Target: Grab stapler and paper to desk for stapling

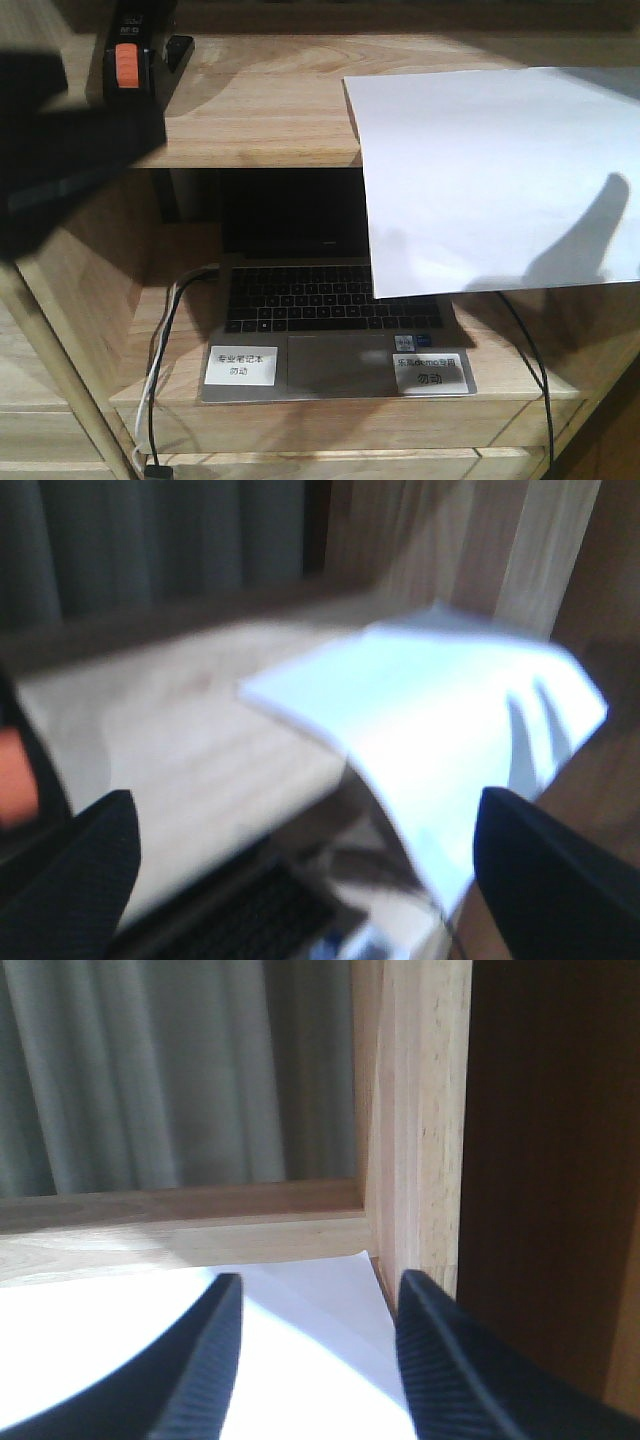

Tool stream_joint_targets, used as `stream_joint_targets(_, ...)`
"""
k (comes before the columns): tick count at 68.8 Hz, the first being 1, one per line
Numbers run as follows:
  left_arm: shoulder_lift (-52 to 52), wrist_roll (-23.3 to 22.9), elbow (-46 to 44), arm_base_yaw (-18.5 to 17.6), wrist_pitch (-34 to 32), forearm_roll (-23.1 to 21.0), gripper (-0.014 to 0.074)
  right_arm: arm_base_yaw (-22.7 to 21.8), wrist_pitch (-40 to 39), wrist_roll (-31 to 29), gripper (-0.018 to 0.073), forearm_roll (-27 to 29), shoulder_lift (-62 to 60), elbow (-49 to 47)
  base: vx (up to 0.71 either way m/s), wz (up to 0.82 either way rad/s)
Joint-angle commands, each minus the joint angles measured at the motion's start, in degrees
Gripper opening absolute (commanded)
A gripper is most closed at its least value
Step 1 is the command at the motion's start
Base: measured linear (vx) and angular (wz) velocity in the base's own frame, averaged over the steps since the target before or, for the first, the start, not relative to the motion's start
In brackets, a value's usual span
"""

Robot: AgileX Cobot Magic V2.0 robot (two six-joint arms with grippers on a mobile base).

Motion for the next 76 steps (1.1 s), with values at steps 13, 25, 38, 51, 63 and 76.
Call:
stream_joint_targets(13,11.63,-14.21,-18.95,-0.29,6.01,12.29,0.0607,-0.29,-4.18,-0.34,0.0284,-0.25,0.67,-1.73,0.00,0.00)
stream_joint_targets(25,20.66,-24.42,-30.48,-0.34,12.19,22.24,0.0606,-0.29,-4.18,0.00,0.0272,-0.25,0.67,-1.73,0.00,0.00)
stream_joint_targets(38,28.89,-31.06,-42.81,-3.72,25.89,35.31,0.0606,-0.29,-4.18,-0.34,0.0271,-0.25,0.67,-1.73,0.00,0.00)
stream_joint_targets(51,36.20,-31.11,-54.20,-5.58,41.55,43.74,0.0606,-0.29,-4.18,-0.34,0.0271,-0.25,0.67,-1.73,0.00,0.00)
stream_joint_targets(63,39.37,-34.49,-57.96,-5.58,44.19,45.52,0.0606,-0.29,-4.18,-0.34,0.0271,-0.25,0.67,-1.73,0.00,0.00)
stream_joint_targets(76,40.80,-35.20,-57.96,-5.18,44.19,46.18,0.0606,-0.29,-4.18,-0.34,0.0271,-0.25,0.67,-1.73,0.00,0.00)
